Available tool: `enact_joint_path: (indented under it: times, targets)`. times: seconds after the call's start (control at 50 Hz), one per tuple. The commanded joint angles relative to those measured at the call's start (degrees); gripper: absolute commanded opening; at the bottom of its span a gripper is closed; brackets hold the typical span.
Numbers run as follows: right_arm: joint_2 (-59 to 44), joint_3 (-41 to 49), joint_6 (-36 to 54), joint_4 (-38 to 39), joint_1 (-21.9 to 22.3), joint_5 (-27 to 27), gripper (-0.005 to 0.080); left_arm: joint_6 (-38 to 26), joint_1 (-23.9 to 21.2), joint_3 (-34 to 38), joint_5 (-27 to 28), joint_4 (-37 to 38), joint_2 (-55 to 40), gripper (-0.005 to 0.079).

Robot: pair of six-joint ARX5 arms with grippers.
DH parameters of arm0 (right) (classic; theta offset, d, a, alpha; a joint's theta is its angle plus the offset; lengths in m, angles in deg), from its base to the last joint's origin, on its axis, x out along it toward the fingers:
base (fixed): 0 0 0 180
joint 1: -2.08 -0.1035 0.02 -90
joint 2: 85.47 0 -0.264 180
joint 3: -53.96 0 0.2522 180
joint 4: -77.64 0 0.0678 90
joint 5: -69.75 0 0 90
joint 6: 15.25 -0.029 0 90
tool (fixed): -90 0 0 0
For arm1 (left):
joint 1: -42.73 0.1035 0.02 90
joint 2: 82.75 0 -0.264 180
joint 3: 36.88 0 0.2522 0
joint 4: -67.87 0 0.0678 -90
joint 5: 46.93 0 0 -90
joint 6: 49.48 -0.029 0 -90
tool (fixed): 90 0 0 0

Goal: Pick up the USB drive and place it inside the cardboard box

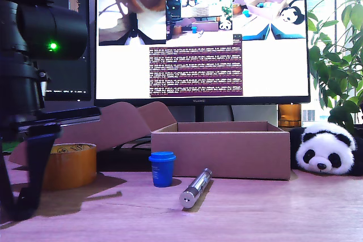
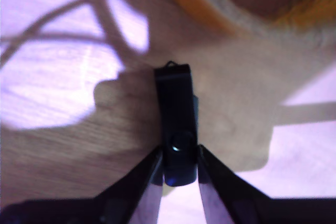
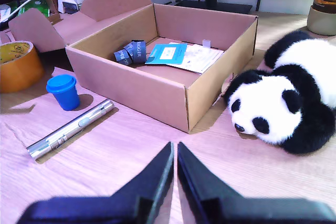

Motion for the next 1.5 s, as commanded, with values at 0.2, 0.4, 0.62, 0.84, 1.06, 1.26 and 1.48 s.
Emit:
enact_joint_path:
  times: [0.2,0.4,0.62,0.84,1.06,1.26,1.48]
  targets:
    - [-0.6,0.7,0.1,1.0,-0.3,0.0,-0.0013,-15.6,0.0,0.6,6.0,1.0,-1.3,0.0049]
    - [-0.6,0.7,0.1,1.2,-0.3,0.0,-0.0013,-23.7,-0.6,0.6,6.1,1.4,-1.2,0.0033]
    - [-0.6,0.7,0.1,2.2,-0.3,0.0,-0.0013,-35.4,-3.3,0.5,6.3,0.2,-0.8,0.0033]
    - [-0.6,0.7,-0.1,2.3,-0.3,0.0,-0.0013,-48.4,-7.8,0.1,6.3,-3.5,-0.1,0.0034]
    - [-0.6,0.7,-0.1,2.3,-0.3,-0.2,-0.0013,-56.2,-10.9,0.1,6.3,-8.9,1.9,0.0034]
    - [-0.6,0.7,-0.1,2.3,-0.3,-0.2,-0.0013,-61.4,-11.8,0.1,6.1,-13.9,6.4,0.0034]
    - [-0.6,0.7,-0.6,2.3,-0.3,-0.2,-0.0013,-62.1,-11.8,0.1,6.3,-27.4,12.1,0.0034]
